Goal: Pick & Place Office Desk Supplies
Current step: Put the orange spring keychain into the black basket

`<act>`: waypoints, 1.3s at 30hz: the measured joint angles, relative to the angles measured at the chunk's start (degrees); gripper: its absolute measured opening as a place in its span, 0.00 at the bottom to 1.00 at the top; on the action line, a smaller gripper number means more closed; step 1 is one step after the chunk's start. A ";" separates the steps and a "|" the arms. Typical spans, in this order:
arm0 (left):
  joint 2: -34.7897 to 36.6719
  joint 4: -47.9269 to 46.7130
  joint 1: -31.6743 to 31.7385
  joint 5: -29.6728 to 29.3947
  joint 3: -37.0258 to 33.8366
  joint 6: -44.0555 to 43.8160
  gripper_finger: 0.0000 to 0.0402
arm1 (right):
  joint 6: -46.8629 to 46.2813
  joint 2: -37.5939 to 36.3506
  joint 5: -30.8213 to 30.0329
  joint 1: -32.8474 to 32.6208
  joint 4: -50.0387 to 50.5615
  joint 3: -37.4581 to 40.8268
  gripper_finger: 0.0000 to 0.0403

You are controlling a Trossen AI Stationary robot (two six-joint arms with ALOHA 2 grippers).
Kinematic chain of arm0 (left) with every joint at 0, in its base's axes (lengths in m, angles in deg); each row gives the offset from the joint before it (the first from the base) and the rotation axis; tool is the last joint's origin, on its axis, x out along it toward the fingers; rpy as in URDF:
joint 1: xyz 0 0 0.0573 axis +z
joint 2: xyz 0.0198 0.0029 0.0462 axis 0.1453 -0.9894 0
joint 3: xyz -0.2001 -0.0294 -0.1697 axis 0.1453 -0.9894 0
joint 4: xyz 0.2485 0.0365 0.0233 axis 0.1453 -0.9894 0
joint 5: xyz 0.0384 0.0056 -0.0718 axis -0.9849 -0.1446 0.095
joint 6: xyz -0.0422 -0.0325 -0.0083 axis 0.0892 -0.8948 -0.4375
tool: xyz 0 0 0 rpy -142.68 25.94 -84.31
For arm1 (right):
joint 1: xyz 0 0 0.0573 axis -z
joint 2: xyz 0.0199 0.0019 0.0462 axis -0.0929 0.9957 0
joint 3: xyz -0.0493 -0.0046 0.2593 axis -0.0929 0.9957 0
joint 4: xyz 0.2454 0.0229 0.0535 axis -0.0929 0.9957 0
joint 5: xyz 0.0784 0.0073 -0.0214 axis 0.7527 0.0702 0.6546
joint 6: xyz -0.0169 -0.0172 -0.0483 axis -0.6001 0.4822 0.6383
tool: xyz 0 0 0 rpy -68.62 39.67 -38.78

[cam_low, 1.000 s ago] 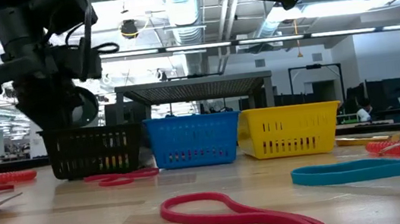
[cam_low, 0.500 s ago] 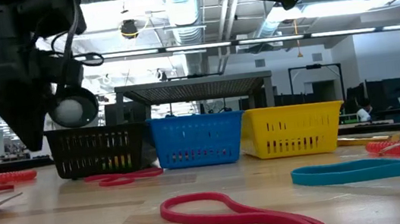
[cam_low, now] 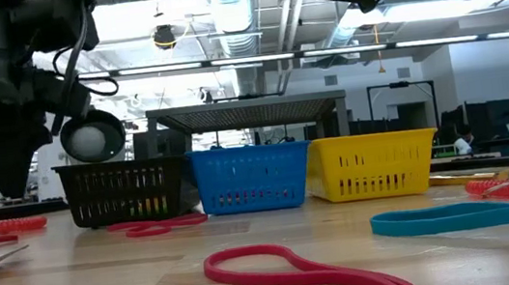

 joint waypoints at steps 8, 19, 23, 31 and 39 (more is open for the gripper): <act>0.02 0.57 0.00 -0.05 0.00 -0.75 0.54 | 0.00 0.00 0.00 -0.02 0.04 0.00 0.58; -1.68 3.56 0.00 -1.27 -0.54 -1.13 0.60 | 0.00 0.12 -0.01 -0.04 0.15 0.00 0.58; -2.12 5.35 0.00 -1.27 -2.82 -1.17 0.58 | 0.00 1.39 0.00 -0.06 0.12 0.00 0.58; -2.08 6.66 0.00 -1.29 -4.71 -2.31 0.54 | 0.00 6.84 0.00 0.01 -2.67 -0.02 0.58; -2.09 9.21 0.00 -1.29 -6.72 -3.76 0.51 | 0.48 9.42 0.07 0.00 -6.68 0.00 0.58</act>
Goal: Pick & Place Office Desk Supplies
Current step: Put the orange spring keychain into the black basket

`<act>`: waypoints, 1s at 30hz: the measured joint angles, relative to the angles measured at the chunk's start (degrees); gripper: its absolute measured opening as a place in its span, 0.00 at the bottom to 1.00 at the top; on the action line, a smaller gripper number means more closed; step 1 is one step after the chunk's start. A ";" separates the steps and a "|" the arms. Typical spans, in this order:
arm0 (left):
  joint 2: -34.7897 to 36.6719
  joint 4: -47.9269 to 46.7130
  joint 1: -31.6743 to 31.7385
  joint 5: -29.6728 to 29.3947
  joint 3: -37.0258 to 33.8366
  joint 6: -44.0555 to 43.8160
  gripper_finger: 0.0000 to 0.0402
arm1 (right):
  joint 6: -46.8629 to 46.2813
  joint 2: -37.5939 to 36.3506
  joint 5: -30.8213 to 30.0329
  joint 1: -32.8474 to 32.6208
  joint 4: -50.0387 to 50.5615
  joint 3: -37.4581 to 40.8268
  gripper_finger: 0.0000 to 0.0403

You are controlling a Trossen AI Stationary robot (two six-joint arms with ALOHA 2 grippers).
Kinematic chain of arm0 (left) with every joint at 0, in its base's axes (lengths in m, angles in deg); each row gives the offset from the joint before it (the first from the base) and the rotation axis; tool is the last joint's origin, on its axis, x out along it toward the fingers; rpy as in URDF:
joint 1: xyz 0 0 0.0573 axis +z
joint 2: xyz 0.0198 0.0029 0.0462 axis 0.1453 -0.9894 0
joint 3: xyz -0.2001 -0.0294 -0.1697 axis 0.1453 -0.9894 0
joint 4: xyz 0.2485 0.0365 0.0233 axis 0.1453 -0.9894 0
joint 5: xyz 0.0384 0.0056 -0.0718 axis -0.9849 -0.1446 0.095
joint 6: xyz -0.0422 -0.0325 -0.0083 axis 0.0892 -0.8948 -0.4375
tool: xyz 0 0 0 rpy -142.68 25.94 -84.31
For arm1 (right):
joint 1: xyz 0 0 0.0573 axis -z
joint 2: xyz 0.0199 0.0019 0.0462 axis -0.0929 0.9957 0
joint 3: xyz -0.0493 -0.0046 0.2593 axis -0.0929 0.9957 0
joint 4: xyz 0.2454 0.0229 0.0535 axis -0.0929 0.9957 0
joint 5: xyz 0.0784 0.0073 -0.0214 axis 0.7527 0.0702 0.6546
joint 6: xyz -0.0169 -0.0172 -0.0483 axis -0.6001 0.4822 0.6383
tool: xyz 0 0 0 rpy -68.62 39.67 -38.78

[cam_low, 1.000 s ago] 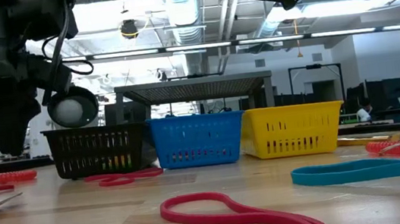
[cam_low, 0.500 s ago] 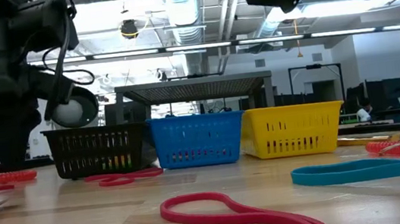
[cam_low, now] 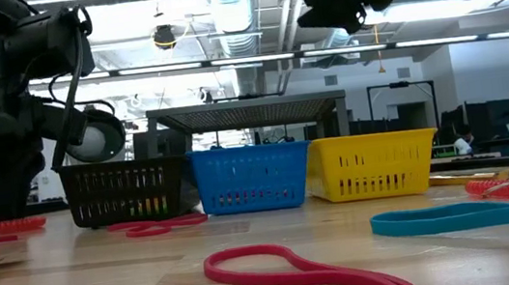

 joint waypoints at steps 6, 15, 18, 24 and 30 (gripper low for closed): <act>0.01 0.57 0.00 -1.16 -0.01 -0.01 0.48 | 1.48 -0.77 0.02 0.00 -0.88 -0.02 0.58; 0.00 0.90 0.00 -1.35 -0.03 0.01 0.34 | 1.49 -0.92 0.02 0.00 -0.89 -0.02 0.58; -0.51 1.04 0.00 -1.33 -0.03 0.06 0.29 | 1.53 -0.92 0.03 0.00 -0.88 -0.02 0.58; -3.80 1.04 0.00 -0.49 0.32 0.77 0.25 | 1.68 -0.92 0.04 0.00 -0.88 -0.02 0.58; -4.17 0.89 0.00 -0.39 0.25 1.49 0.24 | 1.68 -0.92 0.03 0.00 -0.74 -0.02 0.58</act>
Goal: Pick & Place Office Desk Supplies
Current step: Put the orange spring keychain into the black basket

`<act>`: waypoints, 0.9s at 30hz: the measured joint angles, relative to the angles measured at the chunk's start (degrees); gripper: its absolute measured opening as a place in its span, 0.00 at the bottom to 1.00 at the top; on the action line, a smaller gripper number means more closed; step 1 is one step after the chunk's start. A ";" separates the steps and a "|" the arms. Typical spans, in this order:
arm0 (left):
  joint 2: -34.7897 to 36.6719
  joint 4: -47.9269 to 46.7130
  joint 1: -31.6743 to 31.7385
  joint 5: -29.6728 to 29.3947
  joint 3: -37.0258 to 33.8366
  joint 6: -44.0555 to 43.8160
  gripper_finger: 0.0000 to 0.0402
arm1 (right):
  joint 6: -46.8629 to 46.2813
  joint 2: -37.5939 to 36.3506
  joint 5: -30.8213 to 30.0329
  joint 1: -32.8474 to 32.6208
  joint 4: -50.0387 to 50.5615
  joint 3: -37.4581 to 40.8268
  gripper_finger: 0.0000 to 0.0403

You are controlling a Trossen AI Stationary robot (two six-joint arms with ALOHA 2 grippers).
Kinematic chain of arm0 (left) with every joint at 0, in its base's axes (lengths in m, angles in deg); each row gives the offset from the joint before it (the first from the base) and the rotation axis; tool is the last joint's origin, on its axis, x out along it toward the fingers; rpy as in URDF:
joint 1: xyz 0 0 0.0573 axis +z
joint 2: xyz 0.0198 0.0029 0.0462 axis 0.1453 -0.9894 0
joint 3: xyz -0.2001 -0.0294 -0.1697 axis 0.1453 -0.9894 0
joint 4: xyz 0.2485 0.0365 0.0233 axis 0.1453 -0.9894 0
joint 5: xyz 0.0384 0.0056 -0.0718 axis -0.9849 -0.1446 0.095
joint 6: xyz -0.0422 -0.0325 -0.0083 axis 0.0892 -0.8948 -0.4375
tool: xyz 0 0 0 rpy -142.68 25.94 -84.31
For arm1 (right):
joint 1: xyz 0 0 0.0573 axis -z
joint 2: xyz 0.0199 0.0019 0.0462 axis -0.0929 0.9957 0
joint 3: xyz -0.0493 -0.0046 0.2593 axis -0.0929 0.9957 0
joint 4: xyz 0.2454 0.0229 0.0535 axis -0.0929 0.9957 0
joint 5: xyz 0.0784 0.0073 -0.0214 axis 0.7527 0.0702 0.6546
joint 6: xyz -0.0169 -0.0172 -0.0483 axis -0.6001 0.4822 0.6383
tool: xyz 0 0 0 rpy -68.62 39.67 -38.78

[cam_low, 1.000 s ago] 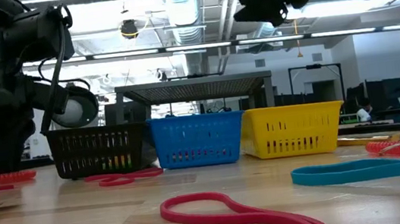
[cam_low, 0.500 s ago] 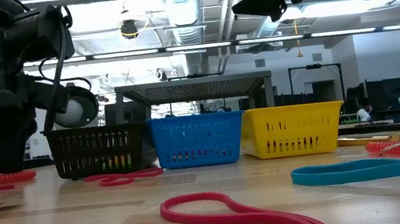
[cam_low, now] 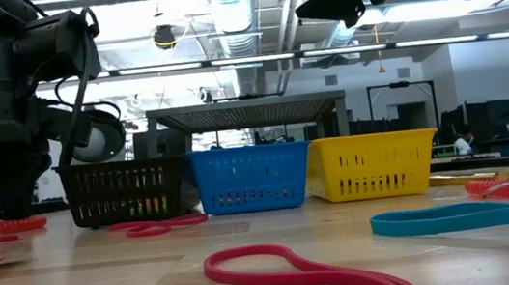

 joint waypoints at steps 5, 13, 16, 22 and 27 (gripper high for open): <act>1.97 -0.17 0.04 0.15 -0.24 0.39 0.10 | 0.00 0.00 0.01 0.00 0.01 0.00 0.58; 2.77 0.57 0.00 4.60 -0.24 1.80 0.03 | -0.01 0.00 0.01 0.00 0.03 0.00 0.58; 2.78 0.48 -0.02 6.67 -0.26 1.82 0.01 | 0.00 0.00 0.01 0.00 0.01 0.00 0.58; 4.06 -0.65 -0.02 7.76 -0.35 1.82 0.01 | -0.02 0.00 0.01 0.00 0.01 0.00 0.58; 7.86 -0.61 -0.02 7.69 -0.35 1.82 0.01 | -0.04 0.00 0.00 0.00 0.01 0.00 0.58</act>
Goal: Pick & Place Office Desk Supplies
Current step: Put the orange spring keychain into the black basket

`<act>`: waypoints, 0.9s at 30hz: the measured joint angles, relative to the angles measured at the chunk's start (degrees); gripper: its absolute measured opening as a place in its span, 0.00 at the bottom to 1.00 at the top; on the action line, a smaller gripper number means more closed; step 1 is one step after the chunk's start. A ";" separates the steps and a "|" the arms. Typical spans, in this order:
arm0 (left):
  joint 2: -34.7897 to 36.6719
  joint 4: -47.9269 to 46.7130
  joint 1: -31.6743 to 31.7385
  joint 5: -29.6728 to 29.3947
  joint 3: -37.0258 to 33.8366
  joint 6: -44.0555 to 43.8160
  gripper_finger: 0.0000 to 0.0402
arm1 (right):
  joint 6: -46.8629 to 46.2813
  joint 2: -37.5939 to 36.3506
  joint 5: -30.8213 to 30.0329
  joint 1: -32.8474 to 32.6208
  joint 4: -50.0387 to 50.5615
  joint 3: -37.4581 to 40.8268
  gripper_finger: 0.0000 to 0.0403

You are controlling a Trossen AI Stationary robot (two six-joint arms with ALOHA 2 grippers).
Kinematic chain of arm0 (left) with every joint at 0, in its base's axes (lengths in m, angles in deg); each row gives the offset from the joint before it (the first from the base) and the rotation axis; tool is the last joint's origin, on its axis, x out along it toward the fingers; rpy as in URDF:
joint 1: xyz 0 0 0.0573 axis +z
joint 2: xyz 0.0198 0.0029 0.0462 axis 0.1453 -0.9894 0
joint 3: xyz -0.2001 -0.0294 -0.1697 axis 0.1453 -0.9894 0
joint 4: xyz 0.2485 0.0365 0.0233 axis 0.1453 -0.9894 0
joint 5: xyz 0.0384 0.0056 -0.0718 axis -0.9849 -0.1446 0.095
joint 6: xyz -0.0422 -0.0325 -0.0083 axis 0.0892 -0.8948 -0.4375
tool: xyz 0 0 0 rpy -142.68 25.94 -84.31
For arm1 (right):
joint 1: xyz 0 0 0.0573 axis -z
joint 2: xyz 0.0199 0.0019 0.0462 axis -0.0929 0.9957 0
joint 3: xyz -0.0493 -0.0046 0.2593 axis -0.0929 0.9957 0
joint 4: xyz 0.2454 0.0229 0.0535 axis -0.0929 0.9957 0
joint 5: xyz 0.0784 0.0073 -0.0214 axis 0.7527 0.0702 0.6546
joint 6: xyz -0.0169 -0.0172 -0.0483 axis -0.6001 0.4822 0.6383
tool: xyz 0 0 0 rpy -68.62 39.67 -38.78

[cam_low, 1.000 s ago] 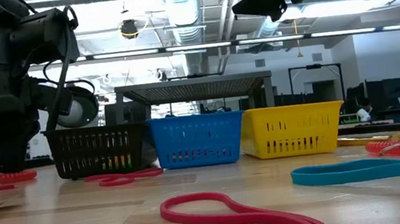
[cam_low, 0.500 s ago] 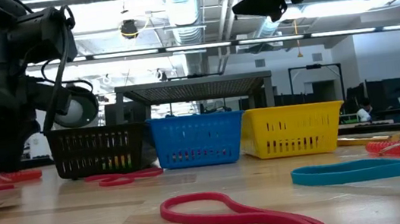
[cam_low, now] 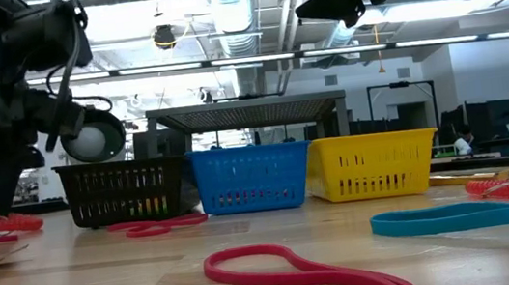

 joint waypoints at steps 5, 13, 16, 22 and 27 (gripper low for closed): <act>5.56 -1.38 0.00 -0.13 0.00 -0.17 0.01 | 0.00 0.00 0.01 0.00 -0.03 0.00 0.58; 13.39 -3.49 0.00 -0.19 0.04 -0.33 0.01 | -0.04 0.00 0.01 0.00 -0.13 0.00 0.58; 15.75 -3.51 0.00 -0.13 0.04 -0.39 0.00 | -0.17 0.00 0.01 0.00 -0.16 0.00 0.58; 19.93 -3.25 0.00 3.10 0.11 -0.68 0.00 | -0.17 0.00 0.01 0.00 -0.84 0.00 0.58; 22.31 -2.77 0.00 3.93 1.88 -0.56 0.00 | -0.17 0.00 0.03 0.01 -2.41 0.00 0.58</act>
